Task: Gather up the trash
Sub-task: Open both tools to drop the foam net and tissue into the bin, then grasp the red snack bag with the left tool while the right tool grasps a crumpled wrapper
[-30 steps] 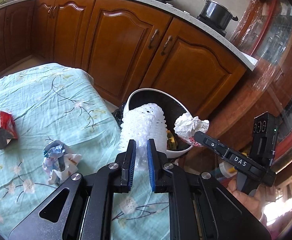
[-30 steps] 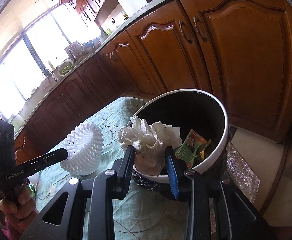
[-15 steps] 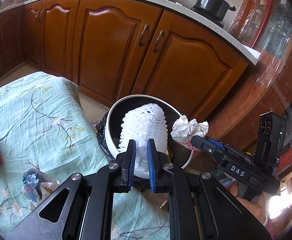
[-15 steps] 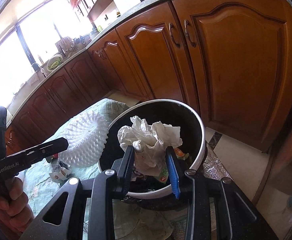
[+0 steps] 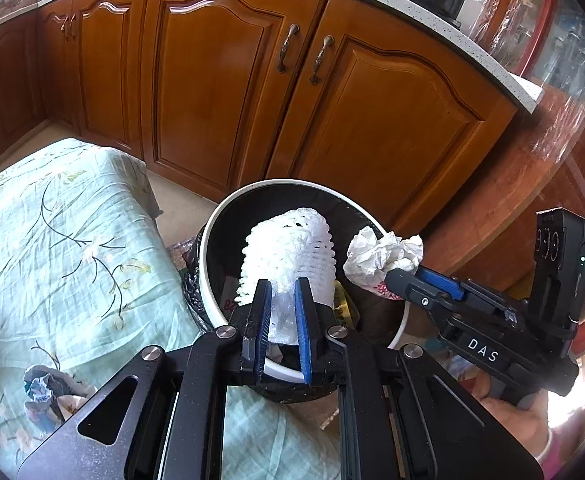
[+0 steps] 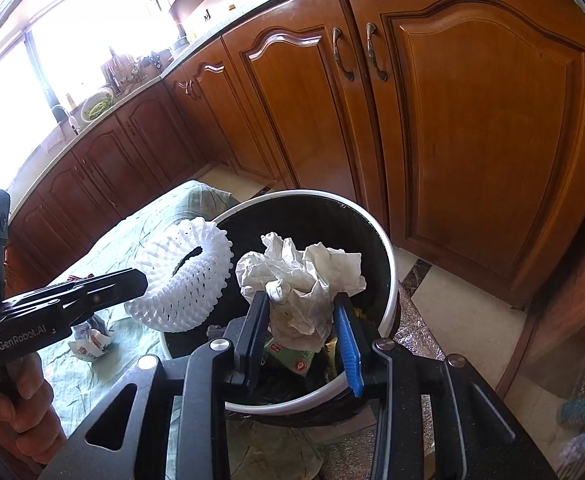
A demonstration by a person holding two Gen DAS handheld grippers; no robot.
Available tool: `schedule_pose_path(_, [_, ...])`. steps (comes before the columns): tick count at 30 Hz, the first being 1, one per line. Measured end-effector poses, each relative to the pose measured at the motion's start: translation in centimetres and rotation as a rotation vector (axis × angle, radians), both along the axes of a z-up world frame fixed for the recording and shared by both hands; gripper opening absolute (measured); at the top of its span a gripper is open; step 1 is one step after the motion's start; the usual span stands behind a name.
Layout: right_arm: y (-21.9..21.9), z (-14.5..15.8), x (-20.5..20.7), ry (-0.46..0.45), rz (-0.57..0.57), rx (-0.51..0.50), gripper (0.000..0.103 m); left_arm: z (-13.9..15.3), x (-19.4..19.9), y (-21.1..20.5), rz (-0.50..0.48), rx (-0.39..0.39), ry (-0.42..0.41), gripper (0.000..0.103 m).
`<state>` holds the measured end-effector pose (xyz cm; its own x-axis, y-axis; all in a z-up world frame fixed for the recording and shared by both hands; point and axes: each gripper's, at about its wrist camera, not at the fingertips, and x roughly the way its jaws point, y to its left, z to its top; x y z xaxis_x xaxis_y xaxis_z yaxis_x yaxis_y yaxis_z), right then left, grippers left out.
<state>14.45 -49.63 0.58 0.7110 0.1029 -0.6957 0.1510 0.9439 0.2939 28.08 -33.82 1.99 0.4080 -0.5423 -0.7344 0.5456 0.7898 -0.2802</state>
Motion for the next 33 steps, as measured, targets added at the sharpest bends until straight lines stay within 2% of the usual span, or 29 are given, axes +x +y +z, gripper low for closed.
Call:
schedule_pose_path(2, [-0.1, -0.1, 0.3, 0.007, 0.0, 0.0, 0.04, -0.1, 0.1, -0.6, 0.003, 0.007, 0.004, 0.014])
schedule_pose_path(3, [-0.2, -0.1, 0.4, 0.009, -0.003, 0.002, 0.047, -0.2, 0.2, -0.7, 0.003, 0.008, 0.012, 0.022])
schedule_pose_path(4, [-0.3, -0.1, 0.5, 0.01, -0.004, 0.005, 0.048, -0.2, 0.4, -0.9, 0.005, 0.007, 0.02, 0.028])
schedule_pose_path(5, [-0.3, -0.1, 0.5, 0.009, -0.008, 0.005, 0.049, -0.2, 0.5, -0.9, 0.012, 0.006, 0.02, 0.039])
schedule_pose_path(6, [-0.4, 0.0, 0.4, 0.007, -0.01, 0.008, 0.054, -0.2, 0.5, -1.0, 0.02, 0.007, 0.016, 0.046])
schedule_pose_path(11, [-0.3, 0.1, -0.4, -0.01, -0.022, 0.025, 0.062, -0.3, 0.3, 0.0, 0.032, -0.01, 0.023, 0.046])
schedule_pose_path(13, [-0.1, 0.1, -0.8, -0.02, -0.019, 0.044, 0.07, -0.3, 0.0, 0.9, 0.045, -0.018, 0.021, 0.046])
schedule_pose_path(15, [0.2, 0.2, -1.3, -0.035, -0.017, 0.063, 0.087, -0.3, -0.5, 2.0, 0.059, -0.031, 0.022, 0.047])
schedule_pose_path(17, [0.6, 0.3, -1.8, -0.057, -0.017, 0.084, 0.094, -0.3, -1.0, 3.2, 0.079, -0.046, 0.017, 0.048])
schedule_pose_path(20, [1.5, 0.3, -2.7, -0.081, -0.013, 0.108, 0.095, -0.2, -2.0, 5.6, 0.12, -0.055, -0.005, 0.053])
schedule_pose_path(24, [3.2, 0.2, -3.7, -0.103, 0.0, 0.141, 0.097, -0.3, -3.3, 8.8, 0.175, -0.065, -0.019, 0.054])
schedule_pose_path(33, [7.5, -0.3, -4.8, -0.102, 0.049, 0.186, 0.099, -0.9, -5.4, 15.9, 0.305, -0.069, -0.026, 0.057])
